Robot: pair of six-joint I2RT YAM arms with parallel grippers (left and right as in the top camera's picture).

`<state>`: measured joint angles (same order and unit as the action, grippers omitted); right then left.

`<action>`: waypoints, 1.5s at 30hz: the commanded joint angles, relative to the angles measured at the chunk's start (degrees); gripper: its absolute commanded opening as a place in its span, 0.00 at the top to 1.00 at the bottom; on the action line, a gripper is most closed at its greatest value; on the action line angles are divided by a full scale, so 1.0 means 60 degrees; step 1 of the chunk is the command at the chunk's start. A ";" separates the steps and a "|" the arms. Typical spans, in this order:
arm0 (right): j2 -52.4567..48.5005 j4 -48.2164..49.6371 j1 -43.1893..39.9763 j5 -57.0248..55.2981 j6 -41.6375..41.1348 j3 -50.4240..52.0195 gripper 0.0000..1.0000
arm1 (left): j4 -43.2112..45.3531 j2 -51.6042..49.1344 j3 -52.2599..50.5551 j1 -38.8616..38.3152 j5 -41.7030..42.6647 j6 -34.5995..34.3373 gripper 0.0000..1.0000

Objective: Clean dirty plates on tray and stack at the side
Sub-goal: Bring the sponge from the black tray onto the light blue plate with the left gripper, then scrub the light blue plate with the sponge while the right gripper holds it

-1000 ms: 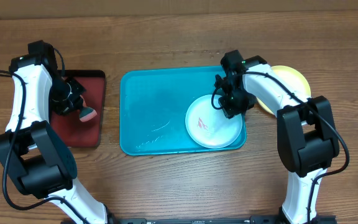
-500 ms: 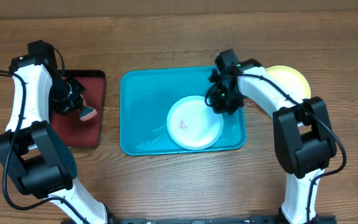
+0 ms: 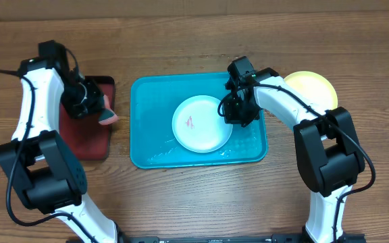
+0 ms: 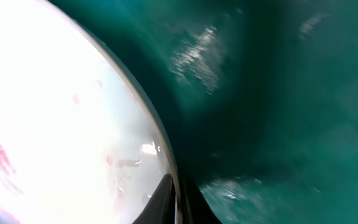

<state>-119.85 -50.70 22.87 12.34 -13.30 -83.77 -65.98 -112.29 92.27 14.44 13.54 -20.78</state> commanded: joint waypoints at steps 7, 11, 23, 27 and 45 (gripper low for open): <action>-0.0117 0.0991 0.0455 0.0430 -0.2299 0.0364 0.96 | 0.0193 0.0171 -0.0051 -0.1661 0.1082 0.0863 0.96; -0.0117 0.1417 0.0889 0.0321 -0.2291 0.0364 0.96 | 0.0379 0.0171 -0.0051 -0.2583 0.1075 0.0856 0.96; -0.0117 0.1654 0.2000 -0.1810 -0.3078 0.0364 0.96 | 0.1359 0.0171 -0.0892 -0.5191 -0.1206 -0.0586 0.96; -0.0117 0.1665 0.2000 -0.1807 -0.3078 0.0364 0.96 | 0.1989 0.0171 -0.1490 -0.5512 -0.1198 -0.0616 0.96; -0.0117 0.1661 0.1989 -0.1887 -0.3038 0.0364 0.96 | 0.3592 0.0175 -0.3453 -0.5278 -0.5974 -0.0831 0.96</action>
<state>-119.52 -40.01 34.65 4.43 -31.51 -82.48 -42.61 -110.89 73.21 -18.76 -3.46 -25.12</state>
